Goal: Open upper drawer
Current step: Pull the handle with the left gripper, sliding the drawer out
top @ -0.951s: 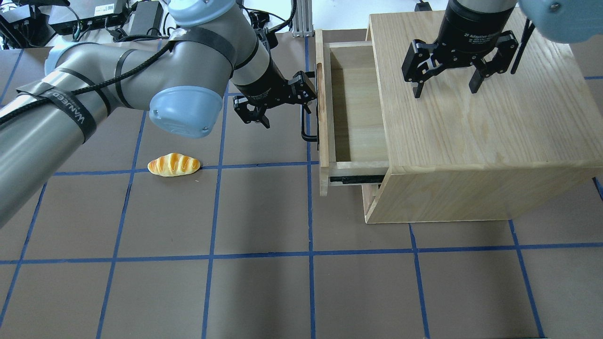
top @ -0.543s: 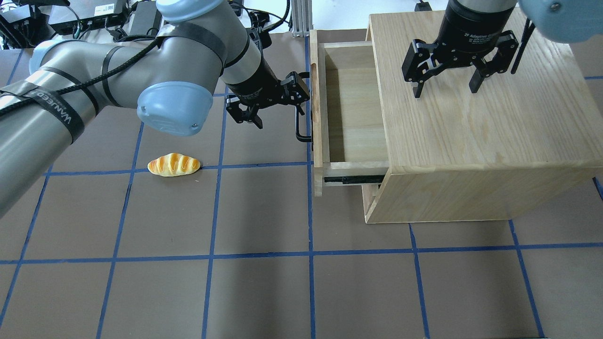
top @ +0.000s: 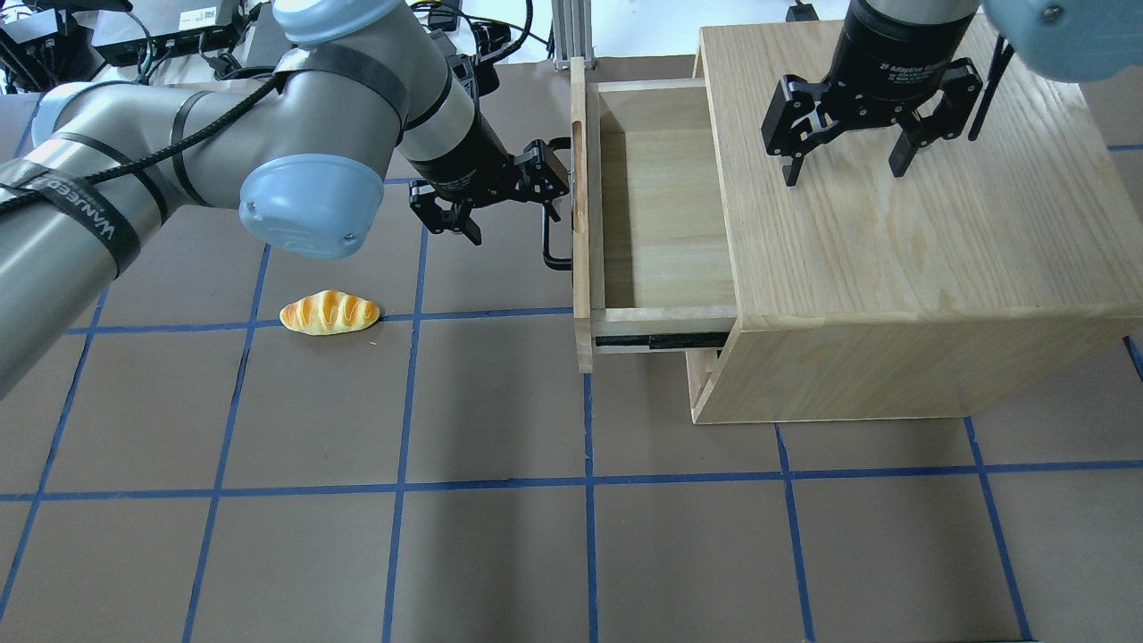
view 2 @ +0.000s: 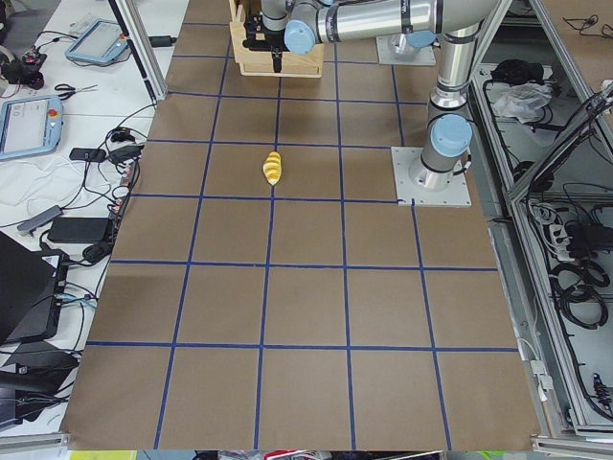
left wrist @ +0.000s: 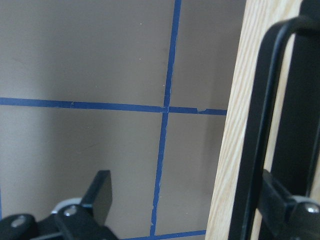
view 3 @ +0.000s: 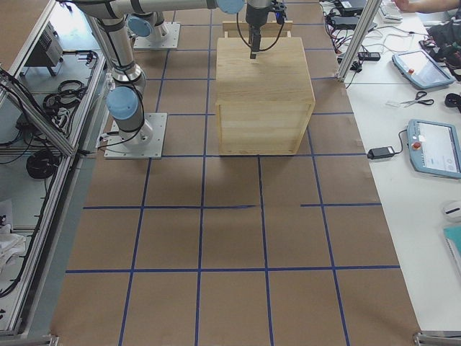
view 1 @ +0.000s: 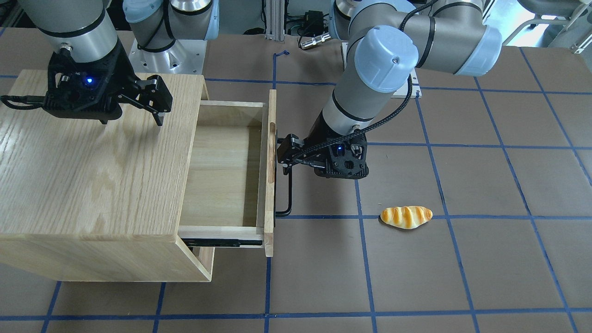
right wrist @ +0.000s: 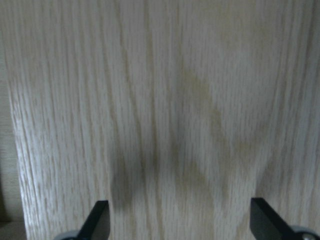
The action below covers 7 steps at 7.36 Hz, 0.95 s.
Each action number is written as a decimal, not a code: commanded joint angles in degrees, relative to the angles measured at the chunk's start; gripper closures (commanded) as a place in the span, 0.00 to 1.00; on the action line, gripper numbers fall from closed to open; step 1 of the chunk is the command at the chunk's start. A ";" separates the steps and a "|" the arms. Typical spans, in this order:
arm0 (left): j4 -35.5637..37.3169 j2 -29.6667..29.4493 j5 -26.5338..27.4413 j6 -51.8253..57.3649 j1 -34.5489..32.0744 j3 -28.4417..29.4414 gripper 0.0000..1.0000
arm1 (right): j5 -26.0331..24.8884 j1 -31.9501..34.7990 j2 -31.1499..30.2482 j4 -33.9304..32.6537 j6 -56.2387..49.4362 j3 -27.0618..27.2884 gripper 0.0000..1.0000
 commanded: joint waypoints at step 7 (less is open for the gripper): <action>-4.28 3.23 0.24 10.06 4.82 -1.29 0.00 | 0.00 -0.09 0.00 0.00 0.05 0.00 0.00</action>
